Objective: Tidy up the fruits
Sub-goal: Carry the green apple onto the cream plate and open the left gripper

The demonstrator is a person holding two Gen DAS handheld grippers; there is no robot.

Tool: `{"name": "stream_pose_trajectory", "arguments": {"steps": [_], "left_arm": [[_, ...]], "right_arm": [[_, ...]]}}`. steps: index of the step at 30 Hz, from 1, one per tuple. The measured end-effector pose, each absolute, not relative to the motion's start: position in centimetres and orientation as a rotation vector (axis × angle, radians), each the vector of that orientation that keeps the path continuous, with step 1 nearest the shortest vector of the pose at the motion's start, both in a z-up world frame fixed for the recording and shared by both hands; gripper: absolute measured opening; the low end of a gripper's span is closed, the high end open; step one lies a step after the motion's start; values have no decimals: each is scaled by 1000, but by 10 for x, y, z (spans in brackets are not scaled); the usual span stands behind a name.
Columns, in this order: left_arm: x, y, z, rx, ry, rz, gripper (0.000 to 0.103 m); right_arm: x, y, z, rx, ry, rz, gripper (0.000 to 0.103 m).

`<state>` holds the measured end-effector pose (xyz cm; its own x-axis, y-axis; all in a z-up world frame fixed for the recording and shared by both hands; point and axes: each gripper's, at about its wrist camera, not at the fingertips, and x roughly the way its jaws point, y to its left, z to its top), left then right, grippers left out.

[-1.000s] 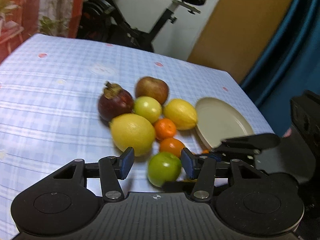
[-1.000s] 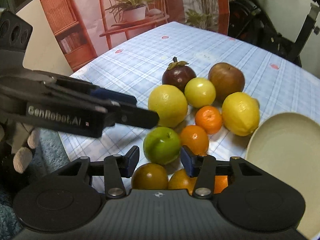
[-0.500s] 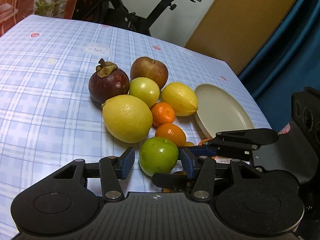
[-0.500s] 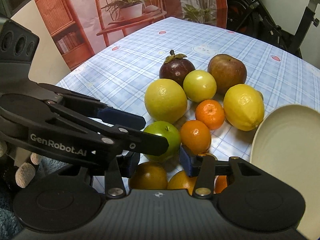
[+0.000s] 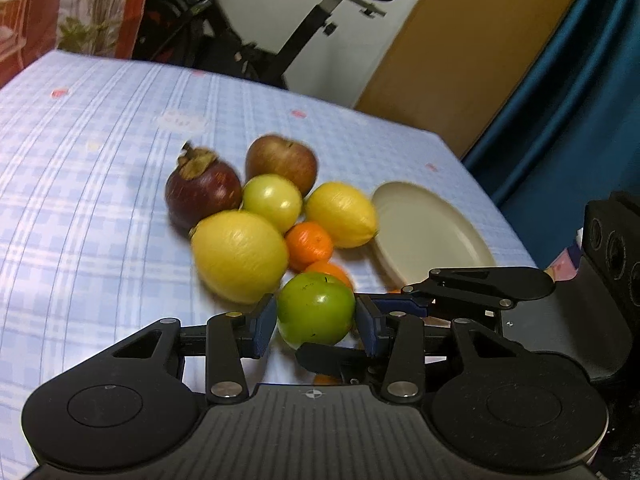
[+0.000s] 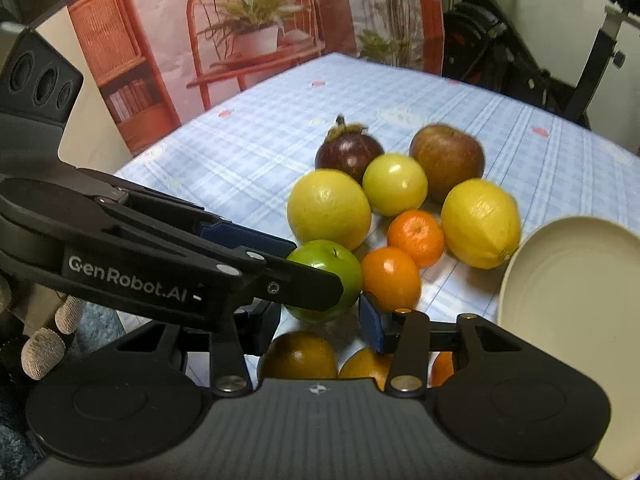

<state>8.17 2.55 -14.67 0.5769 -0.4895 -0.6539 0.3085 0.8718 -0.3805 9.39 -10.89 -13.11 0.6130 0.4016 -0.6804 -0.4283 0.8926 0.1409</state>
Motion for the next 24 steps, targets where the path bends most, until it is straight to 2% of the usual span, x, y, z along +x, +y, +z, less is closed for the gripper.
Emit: {"name": "stream_pose_trajectory", "arguments": {"steps": [12, 24], "left_arm": [[109, -17, -113, -140, 773, -576, 46], [142, -71, -115, -46, 801, -629, 46]], "right_arm": [[81, -141, -103, 34, 628, 361, 46], [79, -187, -107, 121, 552, 222, 46]]}}
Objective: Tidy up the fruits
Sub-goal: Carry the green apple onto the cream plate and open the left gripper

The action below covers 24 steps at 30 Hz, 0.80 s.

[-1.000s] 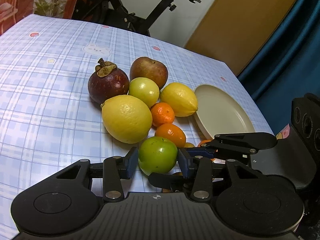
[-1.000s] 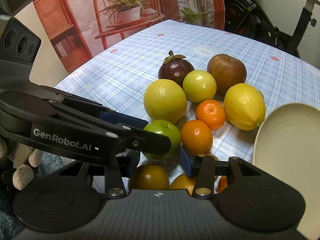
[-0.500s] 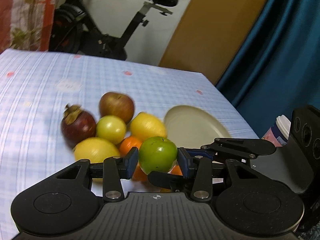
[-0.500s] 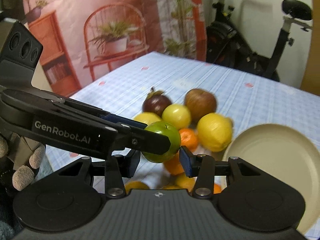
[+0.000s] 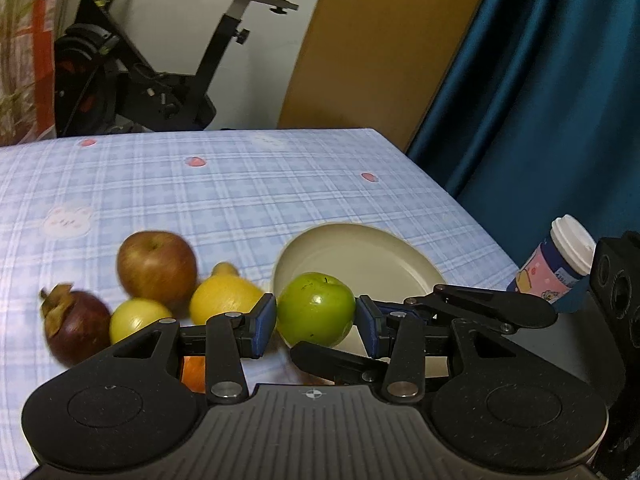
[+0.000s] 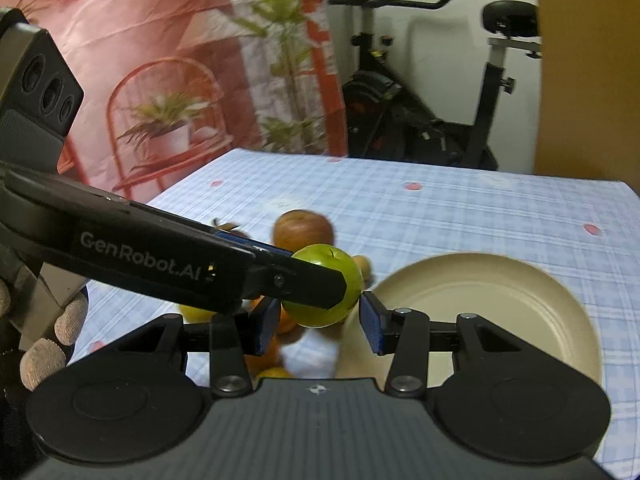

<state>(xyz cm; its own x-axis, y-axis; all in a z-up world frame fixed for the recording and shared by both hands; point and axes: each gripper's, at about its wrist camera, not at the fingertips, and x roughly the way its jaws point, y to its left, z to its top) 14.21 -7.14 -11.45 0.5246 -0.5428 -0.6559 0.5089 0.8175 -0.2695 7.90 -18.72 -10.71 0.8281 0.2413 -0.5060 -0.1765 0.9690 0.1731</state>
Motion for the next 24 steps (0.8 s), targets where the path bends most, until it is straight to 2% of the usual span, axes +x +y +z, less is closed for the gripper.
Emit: {"name": "stream_pose_trajectory", "arguments": {"steps": [13, 24], "left_arm": [[181, -114, -147, 36, 878, -619, 47], [189, -122, -156, 75, 866, -593, 48]], "right_arm": [[99, -223, -141, 191, 558, 140, 47], [107, -231, -149, 237, 558, 116, 47]]}}
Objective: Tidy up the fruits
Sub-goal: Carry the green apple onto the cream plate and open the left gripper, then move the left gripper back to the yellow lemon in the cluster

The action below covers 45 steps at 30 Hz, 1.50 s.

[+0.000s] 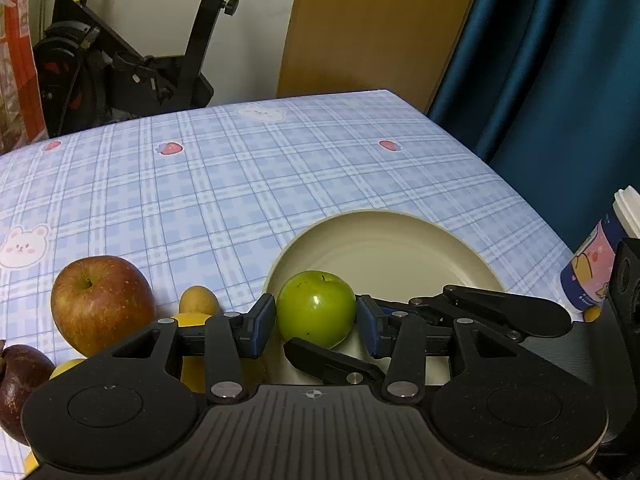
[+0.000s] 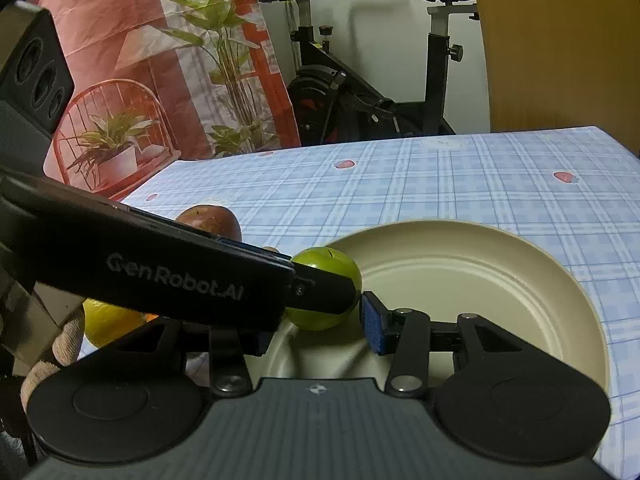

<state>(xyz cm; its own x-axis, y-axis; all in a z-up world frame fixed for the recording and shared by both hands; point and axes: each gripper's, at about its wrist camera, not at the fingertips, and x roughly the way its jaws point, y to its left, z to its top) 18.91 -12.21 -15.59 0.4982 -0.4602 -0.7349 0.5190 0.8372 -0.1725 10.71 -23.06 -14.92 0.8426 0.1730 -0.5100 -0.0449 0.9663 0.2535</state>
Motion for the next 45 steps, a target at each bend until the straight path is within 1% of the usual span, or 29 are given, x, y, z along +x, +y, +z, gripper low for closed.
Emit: {"name": "stream_pose_trajectory", "arguments": {"steps": [5, 9, 10, 12, 19, 25, 45], "left_arm": [[187, -125, -155, 69, 868, -581, 48], [182, -120, -149, 46, 839, -563, 52], [179, -117, -147, 42, 827, -555, 53], [172, -111, -143, 30, 800, -539, 55], [146, -85, -131, -8, 731, -450, 55], [141, -62, -125, -39, 702, -373, 55], [120, -27, -120, -34, 679, -251, 55]], "right_arm": [[107, -230, -149, 244, 545, 98, 48], [101, -231, -147, 250, 516, 64, 57], [99, -232, -146, 256, 507, 61, 57], [91, -232, -145, 260, 481, 52, 57], [73, -219, -143, 207, 409, 28, 58], [67, -207, -139, 183, 378, 38, 58], [60, -191, -132, 180, 402, 63, 59]]}}
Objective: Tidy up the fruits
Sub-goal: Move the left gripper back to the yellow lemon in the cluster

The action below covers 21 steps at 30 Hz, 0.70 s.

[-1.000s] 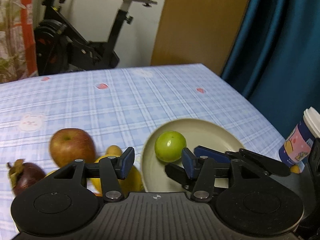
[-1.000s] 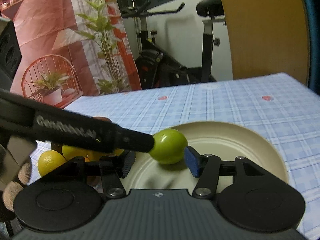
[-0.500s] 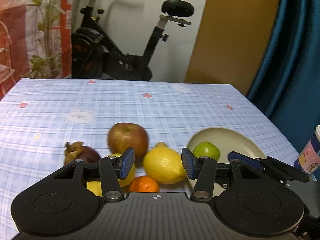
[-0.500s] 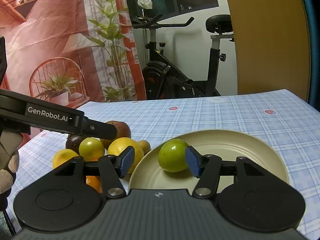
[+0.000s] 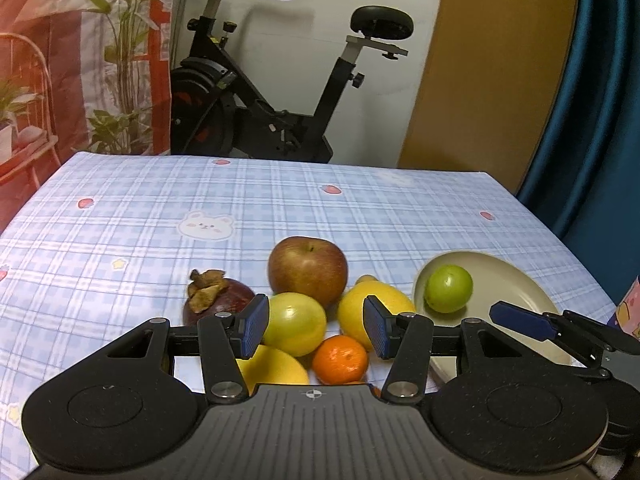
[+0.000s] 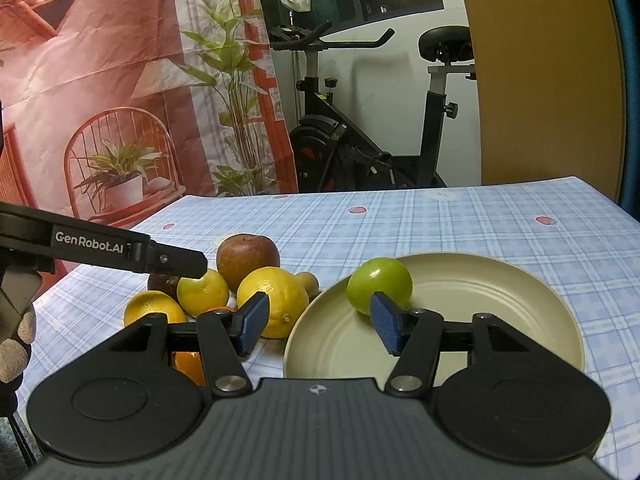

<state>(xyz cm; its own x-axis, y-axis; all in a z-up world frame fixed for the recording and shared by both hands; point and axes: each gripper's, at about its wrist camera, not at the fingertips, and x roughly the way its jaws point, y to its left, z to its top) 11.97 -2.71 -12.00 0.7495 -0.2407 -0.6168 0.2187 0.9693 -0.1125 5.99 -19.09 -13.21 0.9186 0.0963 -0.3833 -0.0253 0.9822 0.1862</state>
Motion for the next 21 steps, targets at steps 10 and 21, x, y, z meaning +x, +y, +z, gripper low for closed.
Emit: {"name": "stream_pose_trajectory", "arguments": {"steps": [10, 21], "left_arm": [[121, -3, -117, -98, 685, -207, 55], [126, -7, -122, -133, 713, -270, 54]], "right_arm": [[62, -190, -133, 162, 410, 65, 59], [66, -184, -135, 131, 422, 125, 58]]}}
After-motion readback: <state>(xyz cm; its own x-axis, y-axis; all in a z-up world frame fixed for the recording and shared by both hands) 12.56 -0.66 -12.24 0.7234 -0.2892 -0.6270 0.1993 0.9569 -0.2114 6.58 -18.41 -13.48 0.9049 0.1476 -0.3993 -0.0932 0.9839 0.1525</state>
